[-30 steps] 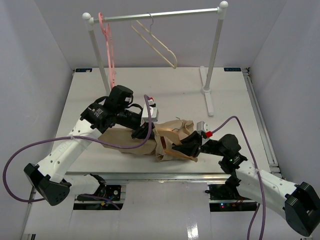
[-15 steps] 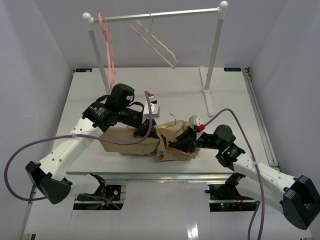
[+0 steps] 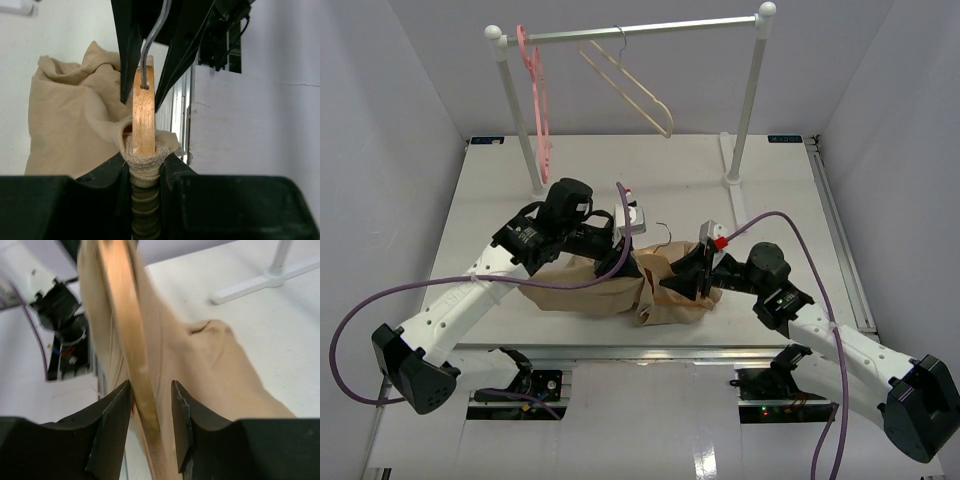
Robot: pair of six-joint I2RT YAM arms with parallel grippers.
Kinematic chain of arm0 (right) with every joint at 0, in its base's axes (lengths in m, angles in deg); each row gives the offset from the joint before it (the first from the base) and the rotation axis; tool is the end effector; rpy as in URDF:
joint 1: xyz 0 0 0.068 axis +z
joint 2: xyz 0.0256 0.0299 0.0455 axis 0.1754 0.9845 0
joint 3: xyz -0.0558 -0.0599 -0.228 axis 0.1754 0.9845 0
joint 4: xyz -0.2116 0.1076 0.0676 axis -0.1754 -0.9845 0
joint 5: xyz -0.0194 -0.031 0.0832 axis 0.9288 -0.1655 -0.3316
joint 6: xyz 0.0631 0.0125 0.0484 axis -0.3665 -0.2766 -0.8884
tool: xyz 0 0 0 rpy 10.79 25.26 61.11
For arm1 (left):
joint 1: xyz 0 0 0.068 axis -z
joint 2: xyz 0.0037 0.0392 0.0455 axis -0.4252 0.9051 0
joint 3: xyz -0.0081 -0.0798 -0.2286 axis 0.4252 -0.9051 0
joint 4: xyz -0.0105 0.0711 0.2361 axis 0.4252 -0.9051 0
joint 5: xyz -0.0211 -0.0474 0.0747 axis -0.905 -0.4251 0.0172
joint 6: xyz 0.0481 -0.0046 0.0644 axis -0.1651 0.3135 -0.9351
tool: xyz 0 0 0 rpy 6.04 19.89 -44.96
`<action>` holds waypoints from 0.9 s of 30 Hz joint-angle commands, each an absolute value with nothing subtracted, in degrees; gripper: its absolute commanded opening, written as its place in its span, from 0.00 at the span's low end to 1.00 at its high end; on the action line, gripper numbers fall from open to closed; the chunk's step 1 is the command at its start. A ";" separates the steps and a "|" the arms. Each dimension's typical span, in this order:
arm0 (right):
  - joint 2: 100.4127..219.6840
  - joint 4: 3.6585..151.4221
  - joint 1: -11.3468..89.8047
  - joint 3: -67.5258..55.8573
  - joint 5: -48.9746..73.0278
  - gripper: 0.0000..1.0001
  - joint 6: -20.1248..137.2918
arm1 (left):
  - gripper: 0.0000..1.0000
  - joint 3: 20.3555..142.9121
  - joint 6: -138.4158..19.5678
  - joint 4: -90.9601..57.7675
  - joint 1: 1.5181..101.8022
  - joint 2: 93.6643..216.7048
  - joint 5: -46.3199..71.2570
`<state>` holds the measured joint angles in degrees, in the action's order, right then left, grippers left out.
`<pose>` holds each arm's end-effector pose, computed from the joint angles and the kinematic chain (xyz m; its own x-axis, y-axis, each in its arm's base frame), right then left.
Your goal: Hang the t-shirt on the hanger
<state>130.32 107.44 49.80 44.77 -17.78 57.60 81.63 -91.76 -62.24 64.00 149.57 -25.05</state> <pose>0.1546 0.1834 0.2537 -0.0925 0.0632 -0.9937 -0.9707 0.2164 0.1042 0.1703 -0.2011 0.3203 -0.1755 0.4586 -0.8711 0.9836 0.0453 -0.1743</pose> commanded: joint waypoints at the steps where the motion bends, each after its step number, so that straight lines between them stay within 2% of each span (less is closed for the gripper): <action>1: 127.65 106.09 49.04 38.77 -1.83 0.51 53.86 | 0.00 76.35 -79.19 -54.21 65.15 144.19 -11.52; 4: 125.55 102.37 49.04 36.96 9.98 0.60 50.32 | 0.00 74.33 -76.50 -51.88 65.15 140.20 -7.04; 7: 124.06 95.43 49.04 34.58 16.31 0.62 47.67 | 0.00 73.08 -73.20 -49.93 65.08 137.24 -2.20; 10: 123.47 92.18 49.09 32.82 15.91 0.63 45.38 | 0.00 72.34 -66.33 -47.65 65.06 135.61 5.59; 13: 123.82 93.16 49.23 33.63 13.54 0.64 43.00 | 0.00 72.22 -61.87 -47.21 65.06 135.03 8.43; 21: 128.10 97.93 51.21 40.22 12.73 0.52 38.70 | 0.00 66.18 -53.20 -42.11 65.06 129.99 24.34; 27: 129.10 105.42 56.01 43.40 18.92 0.45 34.16 | 0.00 65.61 -52.30 -41.09 65.06 130.54 26.10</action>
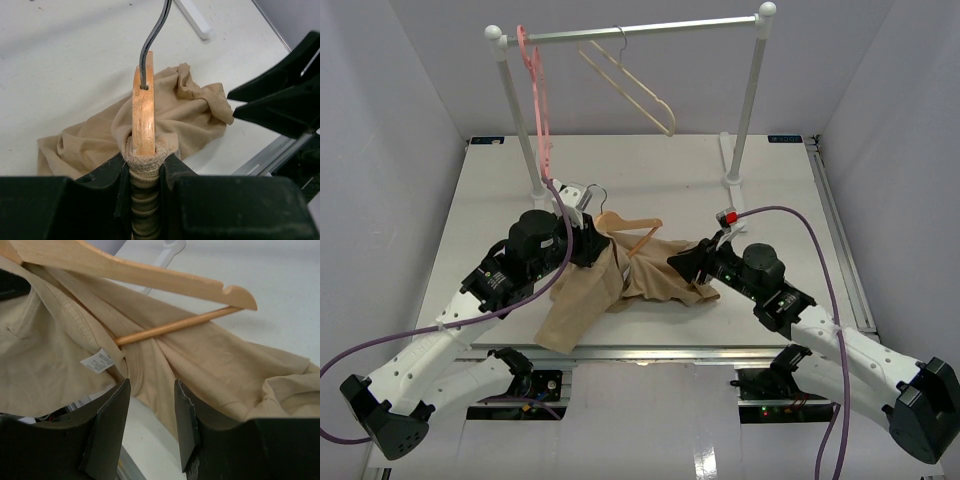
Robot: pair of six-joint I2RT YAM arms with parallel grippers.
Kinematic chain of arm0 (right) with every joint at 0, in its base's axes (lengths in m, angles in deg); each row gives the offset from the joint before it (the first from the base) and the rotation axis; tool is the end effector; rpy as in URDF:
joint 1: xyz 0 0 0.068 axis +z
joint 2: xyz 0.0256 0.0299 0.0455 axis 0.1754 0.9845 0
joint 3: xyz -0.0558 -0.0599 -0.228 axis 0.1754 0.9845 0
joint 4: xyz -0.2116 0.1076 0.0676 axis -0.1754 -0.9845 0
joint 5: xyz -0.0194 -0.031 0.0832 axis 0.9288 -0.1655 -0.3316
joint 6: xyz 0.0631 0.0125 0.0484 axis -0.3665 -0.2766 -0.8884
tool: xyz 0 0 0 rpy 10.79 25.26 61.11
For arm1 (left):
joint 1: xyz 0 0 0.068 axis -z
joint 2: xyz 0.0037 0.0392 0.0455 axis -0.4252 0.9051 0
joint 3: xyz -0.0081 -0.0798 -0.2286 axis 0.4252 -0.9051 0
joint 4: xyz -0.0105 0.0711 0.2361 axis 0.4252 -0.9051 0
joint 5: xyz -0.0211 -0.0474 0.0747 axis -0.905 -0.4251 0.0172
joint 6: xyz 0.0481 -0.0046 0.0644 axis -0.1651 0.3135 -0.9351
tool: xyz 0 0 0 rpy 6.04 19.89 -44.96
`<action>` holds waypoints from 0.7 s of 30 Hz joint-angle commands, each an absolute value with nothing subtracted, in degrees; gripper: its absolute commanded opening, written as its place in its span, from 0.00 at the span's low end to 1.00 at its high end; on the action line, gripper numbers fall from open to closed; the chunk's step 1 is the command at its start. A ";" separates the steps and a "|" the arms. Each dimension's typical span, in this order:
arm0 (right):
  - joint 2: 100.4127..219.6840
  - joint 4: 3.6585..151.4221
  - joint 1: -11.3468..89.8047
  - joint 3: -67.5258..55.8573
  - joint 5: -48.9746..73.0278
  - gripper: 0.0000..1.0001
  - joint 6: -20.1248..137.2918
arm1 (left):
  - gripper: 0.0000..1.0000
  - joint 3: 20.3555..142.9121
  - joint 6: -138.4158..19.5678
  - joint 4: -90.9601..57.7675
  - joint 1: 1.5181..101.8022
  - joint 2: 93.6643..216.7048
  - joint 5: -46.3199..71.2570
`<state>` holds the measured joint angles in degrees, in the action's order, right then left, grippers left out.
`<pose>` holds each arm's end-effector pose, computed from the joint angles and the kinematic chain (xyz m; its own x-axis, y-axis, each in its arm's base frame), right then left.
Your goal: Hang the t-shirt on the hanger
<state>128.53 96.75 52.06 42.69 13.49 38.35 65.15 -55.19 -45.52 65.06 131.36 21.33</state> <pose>0.1786 0.1707 0.2486 -0.3829 0.2637 -0.8853 -0.6405 0.6148 0.4601 0.1789 -0.1486 0.3164 -0.4578 0.0276 -0.8886 0.5293 0.8116 -0.2475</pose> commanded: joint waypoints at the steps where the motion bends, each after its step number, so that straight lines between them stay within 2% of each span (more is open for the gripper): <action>1: 129.42 105.93 57.15 43.43 21.01 0.44 34.17 | 0.00 65.73 -52.12 -41.11 65.06 130.74 25.98; 9: 138.57 110.79 70.34 43.03 33.92 0.35 35.29 | 0.00 64.61 -51.18 -39.52 65.06 129.65 26.84; 21: 154.04 116.95 73.86 38.86 40.33 0.34 30.81 | 0.00 63.92 -51.84 -38.81 65.06 128.45 26.61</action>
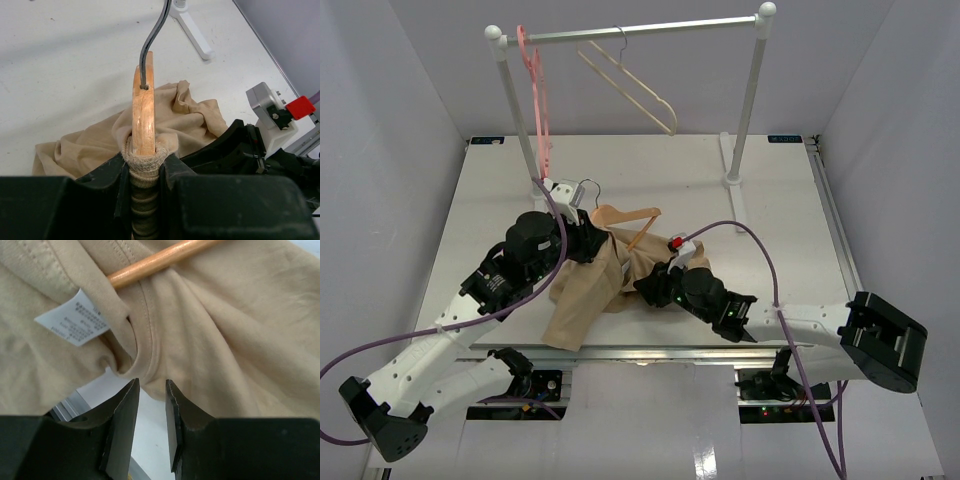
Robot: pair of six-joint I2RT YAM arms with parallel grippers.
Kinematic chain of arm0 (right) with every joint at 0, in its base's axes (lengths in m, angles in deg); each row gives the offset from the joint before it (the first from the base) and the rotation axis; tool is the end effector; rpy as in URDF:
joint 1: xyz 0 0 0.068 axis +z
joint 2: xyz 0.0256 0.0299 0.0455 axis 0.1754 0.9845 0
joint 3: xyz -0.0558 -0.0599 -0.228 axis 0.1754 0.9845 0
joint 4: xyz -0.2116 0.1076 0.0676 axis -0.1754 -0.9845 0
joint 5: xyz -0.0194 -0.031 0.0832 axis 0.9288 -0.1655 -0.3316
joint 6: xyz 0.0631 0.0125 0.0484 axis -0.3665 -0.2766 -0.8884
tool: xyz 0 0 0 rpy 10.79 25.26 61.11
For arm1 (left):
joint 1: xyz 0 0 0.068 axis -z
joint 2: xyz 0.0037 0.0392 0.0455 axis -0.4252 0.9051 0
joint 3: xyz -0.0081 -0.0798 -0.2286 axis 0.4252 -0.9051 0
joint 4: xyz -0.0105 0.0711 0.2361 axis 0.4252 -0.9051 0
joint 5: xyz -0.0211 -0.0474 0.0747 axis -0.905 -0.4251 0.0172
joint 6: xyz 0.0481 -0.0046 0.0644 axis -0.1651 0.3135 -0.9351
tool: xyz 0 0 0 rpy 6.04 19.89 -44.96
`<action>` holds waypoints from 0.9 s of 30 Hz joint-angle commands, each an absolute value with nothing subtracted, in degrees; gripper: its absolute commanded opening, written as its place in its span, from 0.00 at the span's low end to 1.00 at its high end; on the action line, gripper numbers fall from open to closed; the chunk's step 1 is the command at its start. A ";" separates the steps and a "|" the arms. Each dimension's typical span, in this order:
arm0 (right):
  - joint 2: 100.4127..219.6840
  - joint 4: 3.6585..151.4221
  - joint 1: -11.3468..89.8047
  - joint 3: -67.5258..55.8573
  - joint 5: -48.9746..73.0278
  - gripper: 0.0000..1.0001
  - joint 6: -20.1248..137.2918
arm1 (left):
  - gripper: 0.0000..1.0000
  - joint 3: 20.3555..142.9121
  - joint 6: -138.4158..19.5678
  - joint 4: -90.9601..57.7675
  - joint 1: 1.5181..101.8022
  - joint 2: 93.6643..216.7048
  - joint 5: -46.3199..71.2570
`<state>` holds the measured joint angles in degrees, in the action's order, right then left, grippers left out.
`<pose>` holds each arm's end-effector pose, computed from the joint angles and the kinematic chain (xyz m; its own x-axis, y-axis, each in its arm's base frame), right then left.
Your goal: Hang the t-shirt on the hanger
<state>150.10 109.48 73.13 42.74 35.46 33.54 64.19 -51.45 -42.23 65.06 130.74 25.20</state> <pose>0.1478 0.2488 0.1859 -0.4740 0.1885 -0.8601 -0.5734 0.6752 0.4640 0.1827 -0.1456 0.3205 -0.4397 -0.0673 -0.8956 0.4627 0.8377 -0.2901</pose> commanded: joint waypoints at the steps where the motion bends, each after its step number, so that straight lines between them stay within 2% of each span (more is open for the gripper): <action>1: 155.15 117.85 74.00 38.52 40.41 0.34 30.60 | 0.00 63.78 -51.84 -38.74 65.06 128.38 26.62; 10: 157.29 121.16 76.07 38.07 44.90 0.39 30.32 | 0.00 63.33 -52.44 -38.56 65.06 128.55 26.89; 16: 158.78 117.60 76.44 35.44 47.81 0.41 29.54 | 0.00 62.48 -52.70 -38.27 65.06 127.28 27.26; 27: 163.49 109.82 77.45 30.55 49.96 0.36 26.90 | 0.00 63.02 -53.31 -38.77 65.06 126.80 27.61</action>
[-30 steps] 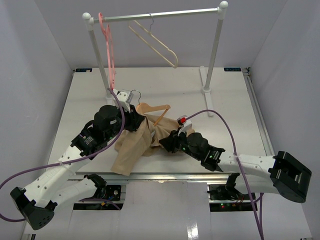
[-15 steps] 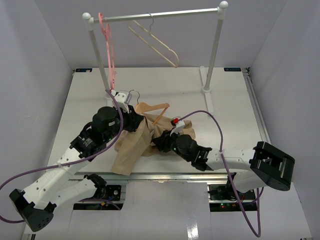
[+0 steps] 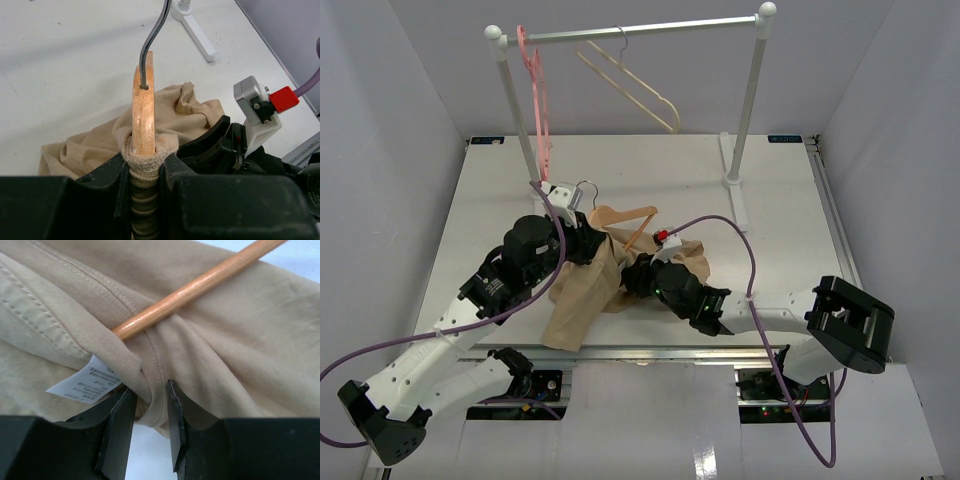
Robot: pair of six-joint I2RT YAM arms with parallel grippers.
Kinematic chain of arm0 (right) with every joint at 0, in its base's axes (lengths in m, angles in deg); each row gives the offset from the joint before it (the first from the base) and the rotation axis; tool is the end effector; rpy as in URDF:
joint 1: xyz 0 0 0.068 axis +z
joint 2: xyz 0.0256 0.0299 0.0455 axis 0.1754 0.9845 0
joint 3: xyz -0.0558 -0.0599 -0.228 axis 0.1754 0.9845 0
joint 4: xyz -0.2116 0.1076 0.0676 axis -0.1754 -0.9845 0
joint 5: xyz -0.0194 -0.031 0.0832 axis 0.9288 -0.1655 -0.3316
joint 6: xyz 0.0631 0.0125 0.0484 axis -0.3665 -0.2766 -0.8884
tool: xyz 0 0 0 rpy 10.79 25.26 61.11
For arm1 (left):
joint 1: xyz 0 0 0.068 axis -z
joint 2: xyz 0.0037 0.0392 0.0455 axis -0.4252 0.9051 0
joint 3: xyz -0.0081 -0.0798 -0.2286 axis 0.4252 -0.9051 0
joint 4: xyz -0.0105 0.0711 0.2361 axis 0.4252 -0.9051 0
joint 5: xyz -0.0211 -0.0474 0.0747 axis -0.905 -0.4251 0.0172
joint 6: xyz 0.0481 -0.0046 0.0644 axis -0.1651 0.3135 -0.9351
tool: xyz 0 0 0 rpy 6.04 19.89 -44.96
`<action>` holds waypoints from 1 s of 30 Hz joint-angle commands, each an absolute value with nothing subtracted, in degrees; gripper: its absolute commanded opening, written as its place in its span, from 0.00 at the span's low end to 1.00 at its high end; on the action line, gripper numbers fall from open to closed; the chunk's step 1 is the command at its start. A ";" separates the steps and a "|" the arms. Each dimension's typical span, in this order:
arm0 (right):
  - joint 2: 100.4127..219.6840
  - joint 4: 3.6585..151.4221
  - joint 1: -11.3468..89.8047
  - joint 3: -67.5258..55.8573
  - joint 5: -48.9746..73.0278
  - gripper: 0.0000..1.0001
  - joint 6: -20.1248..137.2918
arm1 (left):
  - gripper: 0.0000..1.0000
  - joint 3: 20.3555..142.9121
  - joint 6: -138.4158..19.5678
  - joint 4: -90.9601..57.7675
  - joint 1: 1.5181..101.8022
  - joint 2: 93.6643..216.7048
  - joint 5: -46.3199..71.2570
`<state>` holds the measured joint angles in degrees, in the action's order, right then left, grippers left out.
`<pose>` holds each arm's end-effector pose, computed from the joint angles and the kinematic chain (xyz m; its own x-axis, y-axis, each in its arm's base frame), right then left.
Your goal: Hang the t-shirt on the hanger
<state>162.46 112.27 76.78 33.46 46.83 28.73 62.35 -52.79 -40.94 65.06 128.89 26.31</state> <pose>0.1582 0.2867 0.1864 -0.4543 0.2884 -0.8429 -0.4609 0.7336 0.4994 0.1799 -0.1415 0.3188 -0.4083 -0.0641 -0.9106 0.4632 0.8450 -0.2672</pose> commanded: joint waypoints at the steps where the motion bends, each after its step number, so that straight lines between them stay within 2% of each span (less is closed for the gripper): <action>1: 163.65 109.31 77.66 30.38 50.20 0.36 26.92 | 0.00 63.16 -53.51 -38.85 65.06 126.78 27.95; 8: 164.92 104.94 80.24 29.65 54.49 0.34 26.72 | 0.00 63.50 -53.52 -39.00 65.06 126.35 27.69; 9: 164.92 104.81 80.24 29.83 54.73 0.32 26.66 | 0.00 63.25 -53.58 -38.94 65.06 126.23 27.87; 13: 164.77 102.87 80.23 29.81 57.06 0.08 26.79 | 0.00 63.27 -53.95 -39.14 65.06 125.87 27.38; 21: 154.73 97.39 76.22 34.56 64.49 0.08 29.98 | 0.00 66.59 -60.28 -45.58 65.06 121.54 21.52; 25: 145.67 93.82 67.63 37.52 58.05 0.08 31.37 | 0.00 68.60 -63.42 -47.44 64.98 117.29 13.11; 30: 142.48 93.95 65.39 39.35 54.08 0.08 32.88 | 0.00 68.69 -62.96 -47.48 65.06 115.28 10.64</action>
<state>143.70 97.72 66.93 36.92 54.55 30.14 65.51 -61.43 -48.74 65.16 117.96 14.24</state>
